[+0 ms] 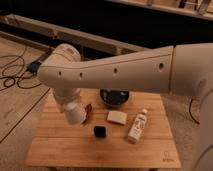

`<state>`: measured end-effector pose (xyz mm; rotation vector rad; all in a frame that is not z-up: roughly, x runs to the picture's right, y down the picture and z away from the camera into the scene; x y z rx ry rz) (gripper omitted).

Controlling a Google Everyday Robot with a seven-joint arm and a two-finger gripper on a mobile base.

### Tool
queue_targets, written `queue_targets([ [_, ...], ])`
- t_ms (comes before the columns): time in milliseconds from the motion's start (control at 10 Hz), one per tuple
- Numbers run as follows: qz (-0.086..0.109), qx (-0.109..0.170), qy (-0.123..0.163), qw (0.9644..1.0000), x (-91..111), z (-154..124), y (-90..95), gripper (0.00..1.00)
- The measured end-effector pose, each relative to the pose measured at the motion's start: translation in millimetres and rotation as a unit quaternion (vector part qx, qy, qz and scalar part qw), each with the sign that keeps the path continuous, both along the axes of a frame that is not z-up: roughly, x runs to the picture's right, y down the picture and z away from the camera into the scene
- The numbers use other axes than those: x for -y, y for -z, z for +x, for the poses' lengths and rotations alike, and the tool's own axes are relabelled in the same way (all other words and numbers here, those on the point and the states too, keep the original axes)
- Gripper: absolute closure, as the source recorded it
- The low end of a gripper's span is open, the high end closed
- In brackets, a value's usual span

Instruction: Place the ceramic cup over the eraser

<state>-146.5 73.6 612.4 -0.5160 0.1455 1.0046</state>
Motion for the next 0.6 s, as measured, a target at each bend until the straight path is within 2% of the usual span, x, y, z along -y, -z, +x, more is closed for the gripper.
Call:
queue_targets([
  [600, -0.006, -0.056, -0.039, 0.9977, -32, 39, 4.7, 1.00],
])
